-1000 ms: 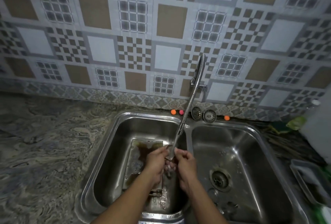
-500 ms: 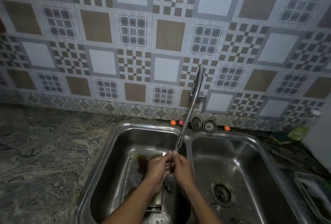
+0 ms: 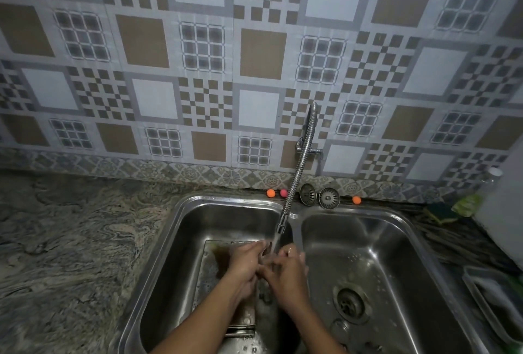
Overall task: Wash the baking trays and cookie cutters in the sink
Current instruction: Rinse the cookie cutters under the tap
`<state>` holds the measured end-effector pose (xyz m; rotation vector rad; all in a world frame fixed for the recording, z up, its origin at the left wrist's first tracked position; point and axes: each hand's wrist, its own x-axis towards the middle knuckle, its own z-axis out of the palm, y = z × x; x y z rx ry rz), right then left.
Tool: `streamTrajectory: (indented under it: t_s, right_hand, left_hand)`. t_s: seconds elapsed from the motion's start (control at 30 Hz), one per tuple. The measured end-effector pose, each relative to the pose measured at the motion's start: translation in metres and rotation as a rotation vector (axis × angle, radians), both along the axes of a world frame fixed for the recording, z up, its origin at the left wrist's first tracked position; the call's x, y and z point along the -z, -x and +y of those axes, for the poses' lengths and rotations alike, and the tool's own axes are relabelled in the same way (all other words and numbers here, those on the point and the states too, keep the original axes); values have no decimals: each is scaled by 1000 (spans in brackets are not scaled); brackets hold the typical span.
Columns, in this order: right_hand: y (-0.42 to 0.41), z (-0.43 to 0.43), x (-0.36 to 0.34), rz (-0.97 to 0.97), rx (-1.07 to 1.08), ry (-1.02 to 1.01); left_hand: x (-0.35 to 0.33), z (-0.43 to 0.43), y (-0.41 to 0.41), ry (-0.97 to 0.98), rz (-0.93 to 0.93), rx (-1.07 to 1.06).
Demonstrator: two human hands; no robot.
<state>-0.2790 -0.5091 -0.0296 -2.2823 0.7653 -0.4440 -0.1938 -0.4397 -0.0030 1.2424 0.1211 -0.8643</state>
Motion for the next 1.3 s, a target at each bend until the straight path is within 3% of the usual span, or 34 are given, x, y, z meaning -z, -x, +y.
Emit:
streamTrajectory:
  t_s: [0.1,0.17,0.47,0.57,0.7,0.8,0.9,0.97,1.17,1.3]
  right_hand:
    - [0,4,-8,-261,99,-284]
    - [-2,2,-8,-261,112,-363]
    - [-10,-15,-3,-234,348,-394]
    - [-10,-14,-7,-191,326,-323]
    - [-9,-14,-1,-196,172,-213]
    - [-10,-6,-4,-310,125,-412]
    - [-11,0,-5,-386,125,-776]
    - [-12,0,-2,-398,154,-868]
    - [-16,0,-6,-204,101,-745]
    - [-20,-2,-10,-183,248,-418]
  left_hand:
    - [3,2,-4,100,114,-50]
    - [1,4,-3,90,93,-19]
    - [11,7,9,32,-95,141]
    - [13,10,6,50,-79,124]
    - [6,7,1,-50,-236,101]
    - [5,6,-2,-115,-304,4]
    - [8,5,-3,-73,-230,-67]
    - [9,3,-2,-40,-195,-85]
    - [13,11,2,-19,-242,-9]
    - [16,13,7,-211,-442,-19]
